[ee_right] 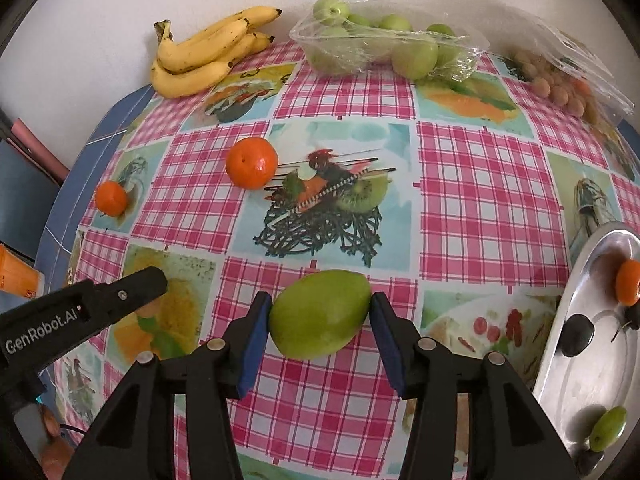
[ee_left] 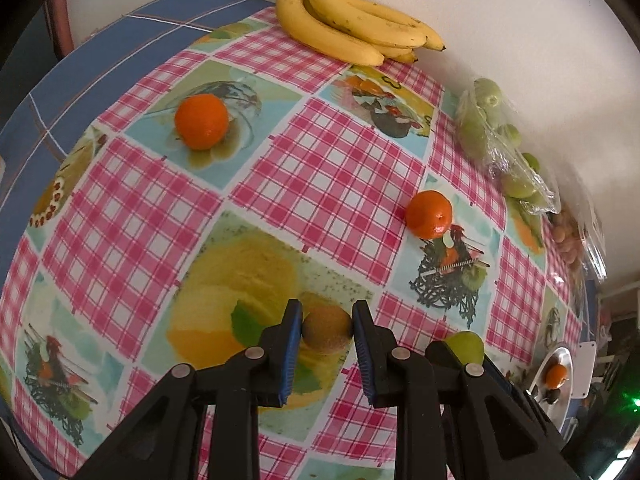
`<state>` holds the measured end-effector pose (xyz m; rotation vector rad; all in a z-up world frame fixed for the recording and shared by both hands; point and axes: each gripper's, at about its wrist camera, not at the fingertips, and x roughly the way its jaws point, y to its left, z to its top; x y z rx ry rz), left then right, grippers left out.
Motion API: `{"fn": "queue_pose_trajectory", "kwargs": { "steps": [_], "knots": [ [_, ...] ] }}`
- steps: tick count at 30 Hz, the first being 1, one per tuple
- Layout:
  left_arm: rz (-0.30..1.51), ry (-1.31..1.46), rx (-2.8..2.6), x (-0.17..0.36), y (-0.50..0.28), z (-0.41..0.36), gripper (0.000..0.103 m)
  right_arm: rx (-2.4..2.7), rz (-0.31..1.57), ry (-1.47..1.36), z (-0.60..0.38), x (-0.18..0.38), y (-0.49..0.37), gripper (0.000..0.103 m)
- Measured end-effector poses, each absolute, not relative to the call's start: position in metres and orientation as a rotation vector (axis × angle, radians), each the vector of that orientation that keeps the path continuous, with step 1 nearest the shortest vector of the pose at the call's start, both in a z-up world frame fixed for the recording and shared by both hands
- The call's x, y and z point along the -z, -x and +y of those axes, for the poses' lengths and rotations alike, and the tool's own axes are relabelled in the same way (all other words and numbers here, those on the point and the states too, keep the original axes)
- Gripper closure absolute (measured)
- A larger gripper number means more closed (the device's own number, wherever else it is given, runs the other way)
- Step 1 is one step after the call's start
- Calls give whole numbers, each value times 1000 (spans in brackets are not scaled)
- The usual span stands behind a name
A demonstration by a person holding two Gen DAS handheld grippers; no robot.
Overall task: Organize fruits
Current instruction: 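Carry the kiwi and green mango into the steel bowl and release both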
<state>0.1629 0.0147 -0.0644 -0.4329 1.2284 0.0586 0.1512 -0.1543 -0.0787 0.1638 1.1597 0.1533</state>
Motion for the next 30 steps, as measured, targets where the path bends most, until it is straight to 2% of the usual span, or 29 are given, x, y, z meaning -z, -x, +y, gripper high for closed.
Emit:
{"fn": "queue_pose_trajectory", "kwargs": {
  "steps": [18, 30],
  "knots": [
    [1181, 453, 26, 32, -153, 1, 76, -70, 1132, -260, -187, 43, -123, 52],
    [1202, 366, 150, 24, -139, -52, 76, 88, 1152, -386, -256, 32, -92, 52]
  ]
}}
